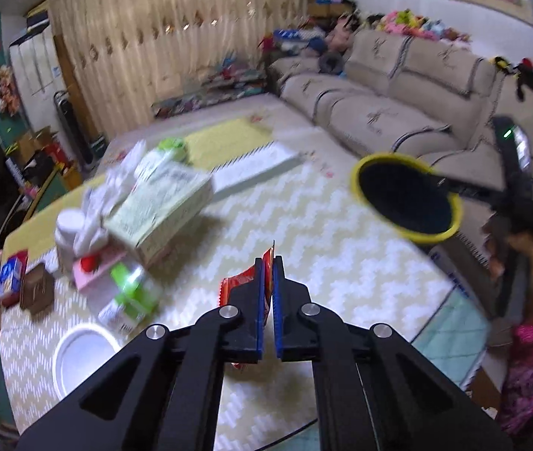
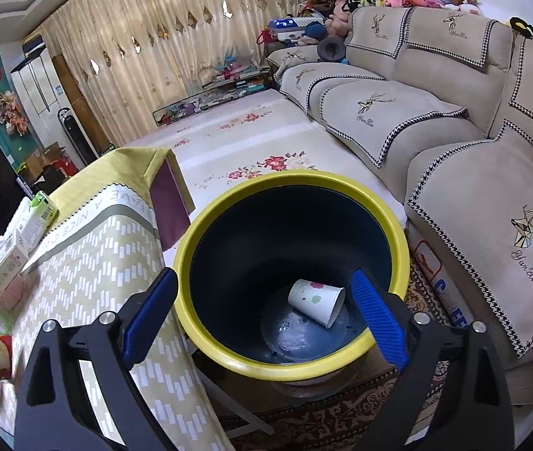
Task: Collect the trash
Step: 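Grasp the red snack wrapper with the left gripper, then carry the red wrapper over the bin and open the left gripper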
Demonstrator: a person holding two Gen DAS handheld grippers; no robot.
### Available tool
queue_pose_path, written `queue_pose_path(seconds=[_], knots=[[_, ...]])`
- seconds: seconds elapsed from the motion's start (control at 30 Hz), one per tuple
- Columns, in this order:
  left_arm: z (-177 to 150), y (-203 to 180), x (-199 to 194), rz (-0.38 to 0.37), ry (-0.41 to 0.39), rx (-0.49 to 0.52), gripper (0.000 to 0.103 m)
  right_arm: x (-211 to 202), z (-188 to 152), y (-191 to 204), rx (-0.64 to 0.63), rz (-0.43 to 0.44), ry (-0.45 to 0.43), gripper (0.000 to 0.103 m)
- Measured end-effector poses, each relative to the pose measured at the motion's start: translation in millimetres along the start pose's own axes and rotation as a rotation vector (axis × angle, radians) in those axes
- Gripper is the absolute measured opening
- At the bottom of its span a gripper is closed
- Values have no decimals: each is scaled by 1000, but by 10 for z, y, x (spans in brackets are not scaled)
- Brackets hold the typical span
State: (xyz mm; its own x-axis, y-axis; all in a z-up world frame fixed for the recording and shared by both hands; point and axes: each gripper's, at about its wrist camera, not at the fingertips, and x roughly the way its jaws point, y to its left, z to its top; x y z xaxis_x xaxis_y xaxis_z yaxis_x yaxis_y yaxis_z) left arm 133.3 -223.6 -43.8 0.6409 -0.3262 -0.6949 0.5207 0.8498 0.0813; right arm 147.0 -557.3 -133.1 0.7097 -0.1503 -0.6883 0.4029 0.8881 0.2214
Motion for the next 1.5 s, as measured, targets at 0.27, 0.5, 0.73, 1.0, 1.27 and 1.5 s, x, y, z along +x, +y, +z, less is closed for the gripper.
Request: queue_pose_path(seconds=[0.27,0.5,0.73,1.0,1.27,1.5], knots=[[396,-416,-1,-71,-67,90,4,-169,-19,-233,43,3,-35,89],[855,-951,276,-174,-88,167,4,-346,-21,-587,98,-41,-73,89],[1338,-1526,751,-315,-84,200,5,-401,-59,-899,146,-67,-77,89],[1524,-1948,1462,-381,-26,183,5,-350,-128,-1048,171,-76,-59,89],[1471,-2052,1952,-378,27,127,39,-357,-155,-1106,178,-91,-53,89],[1336,-1763,1420,-330,-37,97,64,-415,-206,-1054,168,-93,-48,89]])
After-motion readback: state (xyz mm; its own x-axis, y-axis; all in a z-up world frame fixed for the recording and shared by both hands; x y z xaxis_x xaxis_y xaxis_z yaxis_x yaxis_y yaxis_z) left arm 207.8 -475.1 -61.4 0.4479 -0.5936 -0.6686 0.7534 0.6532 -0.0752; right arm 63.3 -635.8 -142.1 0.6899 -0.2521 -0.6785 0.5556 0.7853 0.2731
